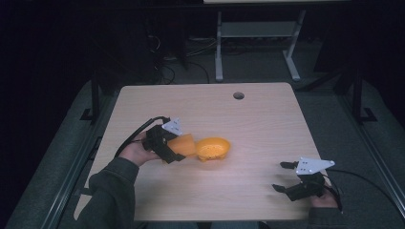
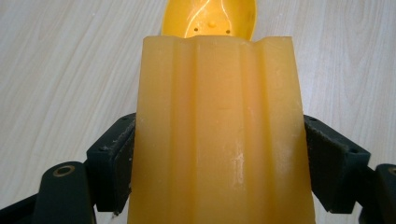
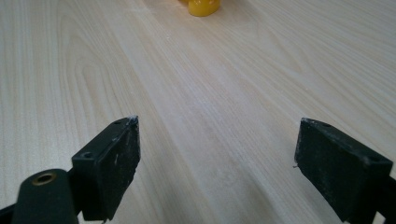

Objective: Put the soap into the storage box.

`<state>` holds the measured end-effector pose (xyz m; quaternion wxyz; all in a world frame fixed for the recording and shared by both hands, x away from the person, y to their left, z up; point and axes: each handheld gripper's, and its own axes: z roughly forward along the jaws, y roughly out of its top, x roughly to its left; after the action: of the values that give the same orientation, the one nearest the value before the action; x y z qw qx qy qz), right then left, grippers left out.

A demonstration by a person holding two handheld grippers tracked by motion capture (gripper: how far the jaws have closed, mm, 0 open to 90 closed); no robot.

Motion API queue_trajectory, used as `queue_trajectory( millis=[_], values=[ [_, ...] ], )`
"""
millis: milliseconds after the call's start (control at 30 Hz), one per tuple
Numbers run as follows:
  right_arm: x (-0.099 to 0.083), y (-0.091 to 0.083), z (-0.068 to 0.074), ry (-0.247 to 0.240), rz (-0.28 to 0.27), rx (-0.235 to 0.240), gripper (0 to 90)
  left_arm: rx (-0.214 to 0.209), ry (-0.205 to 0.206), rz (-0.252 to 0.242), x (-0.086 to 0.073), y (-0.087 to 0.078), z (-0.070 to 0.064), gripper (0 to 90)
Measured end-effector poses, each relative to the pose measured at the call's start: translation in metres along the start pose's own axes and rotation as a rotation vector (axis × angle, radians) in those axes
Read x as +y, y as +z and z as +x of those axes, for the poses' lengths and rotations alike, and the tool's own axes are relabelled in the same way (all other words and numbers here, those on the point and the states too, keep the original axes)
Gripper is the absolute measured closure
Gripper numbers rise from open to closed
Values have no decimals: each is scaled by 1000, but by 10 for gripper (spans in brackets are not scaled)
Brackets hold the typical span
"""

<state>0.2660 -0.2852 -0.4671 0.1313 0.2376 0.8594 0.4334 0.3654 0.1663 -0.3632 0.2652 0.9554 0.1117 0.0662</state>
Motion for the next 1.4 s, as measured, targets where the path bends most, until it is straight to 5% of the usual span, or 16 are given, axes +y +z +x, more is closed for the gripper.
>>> queue_trajectory(
  millis=[1400],
  values=[
    [-1,-4,-1,5,-20,-3,135,-51,79,-18,54,29,11,211]
  ],
)
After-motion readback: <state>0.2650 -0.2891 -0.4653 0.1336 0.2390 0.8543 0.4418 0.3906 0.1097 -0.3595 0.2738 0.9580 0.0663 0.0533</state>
